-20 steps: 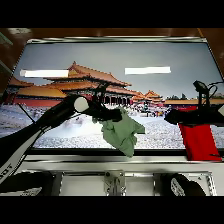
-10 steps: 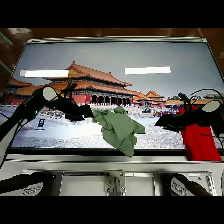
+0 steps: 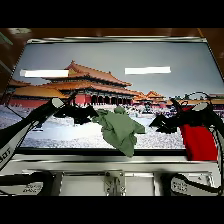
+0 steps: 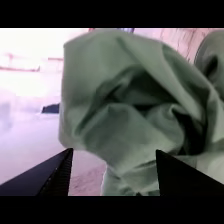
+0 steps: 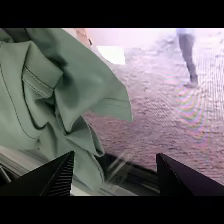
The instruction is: Fold the shirts.
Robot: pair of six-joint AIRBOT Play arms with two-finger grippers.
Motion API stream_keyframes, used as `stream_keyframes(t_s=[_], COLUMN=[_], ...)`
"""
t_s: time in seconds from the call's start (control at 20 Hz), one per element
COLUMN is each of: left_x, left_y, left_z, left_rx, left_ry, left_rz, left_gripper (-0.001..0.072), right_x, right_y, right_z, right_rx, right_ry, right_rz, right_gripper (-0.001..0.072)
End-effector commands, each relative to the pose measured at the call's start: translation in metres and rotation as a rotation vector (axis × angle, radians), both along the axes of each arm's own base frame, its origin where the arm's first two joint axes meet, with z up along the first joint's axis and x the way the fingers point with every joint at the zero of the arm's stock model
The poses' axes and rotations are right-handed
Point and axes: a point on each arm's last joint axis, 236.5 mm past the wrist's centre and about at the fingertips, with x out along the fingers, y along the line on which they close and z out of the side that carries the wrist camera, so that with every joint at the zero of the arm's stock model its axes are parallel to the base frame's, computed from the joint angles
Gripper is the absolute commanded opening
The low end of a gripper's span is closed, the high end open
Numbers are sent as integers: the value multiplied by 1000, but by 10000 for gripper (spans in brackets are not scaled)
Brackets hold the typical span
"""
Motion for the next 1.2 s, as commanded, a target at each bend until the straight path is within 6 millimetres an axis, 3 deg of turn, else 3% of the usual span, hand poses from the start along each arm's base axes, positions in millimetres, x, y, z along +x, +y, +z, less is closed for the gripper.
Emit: stream_keyframes(t_s=[0.0,0.1,0.3,0.5,0.55,0.65,0.7,0.85,1.0,1.1,1.15], left_x=[18,19,25,40,45,55,61,81,90,80,71], left_y=[-2,-2,-4,-11,-13,-16,-17,-19,-16,-13,-12], left_z=[-13,-17,-10,10,16,29,38,77,124,126,119], left_rx=[-27,-22,-18,-27,-30,-39,-39,-27,33,59,63], left_ry=[-9,-9,-59,-141,-162,-198,-233,-364,-479,-438,-400], left_rz=[83,79,39,-17,-26,-28,-44,-94,-196,-248,-272], left_gripper=[562,291,44,41,41,41,41,39,39,42,127], right_x=[4,0,11,19,21,29,33,61,103,114,112], right_y=[8,24,51,71,75,75,73,64,55,52,52], right_z=[-9,-19,-43,-57,-59,-60,-58,-27,41,66,65], right_rx=[15,15,-38,-46,-48,-59,-58,-79,-121,-137,-136], right_ry=[18,40,33,50,45,26,15,-143,-353,-419,-402], right_rz=[-14,29,20,-30,-36,-67,-71,9,4,-2,-5], right_gripper=[640,640,640,635,529,196,63,60,60,60,60])
